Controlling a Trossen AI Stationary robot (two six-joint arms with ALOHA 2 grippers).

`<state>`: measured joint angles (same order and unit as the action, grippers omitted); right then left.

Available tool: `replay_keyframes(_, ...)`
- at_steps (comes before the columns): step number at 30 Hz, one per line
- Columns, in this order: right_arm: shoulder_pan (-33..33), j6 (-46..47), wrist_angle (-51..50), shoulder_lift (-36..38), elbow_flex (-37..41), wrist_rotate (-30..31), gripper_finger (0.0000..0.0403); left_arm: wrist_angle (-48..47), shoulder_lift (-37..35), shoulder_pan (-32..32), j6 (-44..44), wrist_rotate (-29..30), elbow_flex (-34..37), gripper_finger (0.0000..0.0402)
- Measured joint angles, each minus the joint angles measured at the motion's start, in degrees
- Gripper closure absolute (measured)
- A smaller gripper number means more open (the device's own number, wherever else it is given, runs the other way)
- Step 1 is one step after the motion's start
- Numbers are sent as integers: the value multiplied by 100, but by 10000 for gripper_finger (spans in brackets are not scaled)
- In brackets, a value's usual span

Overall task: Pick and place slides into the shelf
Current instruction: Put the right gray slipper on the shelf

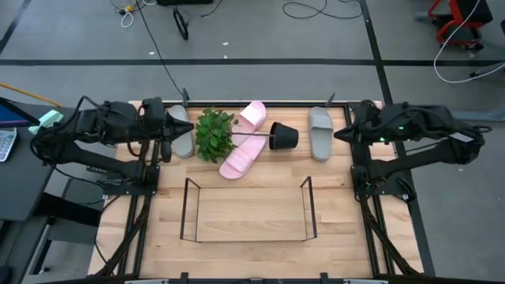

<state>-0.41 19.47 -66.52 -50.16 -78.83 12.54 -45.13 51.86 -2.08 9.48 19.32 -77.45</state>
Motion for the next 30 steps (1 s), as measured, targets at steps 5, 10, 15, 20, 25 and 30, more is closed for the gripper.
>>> replay_keyframes(5, -674, 20, -514, -312, 2, -34, 357, -234, 30, 4, -237, 14, 4, 385)
replay_keyframes(10, -1382, -311, -505, -736, 2, -408, 347, -446, 28, 137, -274, 260, 4, 388)
replay_keyframes(15, -2062, -956, -477, -1359, 2, -806, 336, -651, 26, 538, -274, 275, 4, 381)
replay_keyframes(20, -2682, -1604, -491, -2021, 2, -1405, 321, -924, 28, 880, -267, 261, 4, 377)
replay_keyframes(25, -3153, -2173, -680, -2571, 2, -1612, 296, -1355, 17, 1018, -216, 11, 4, 384)
replay_keyframes(30, -3461, -2554, -689, -2920, 77, -1668, 252, -1712, 14, 1022, -60, -10, 4, 387)
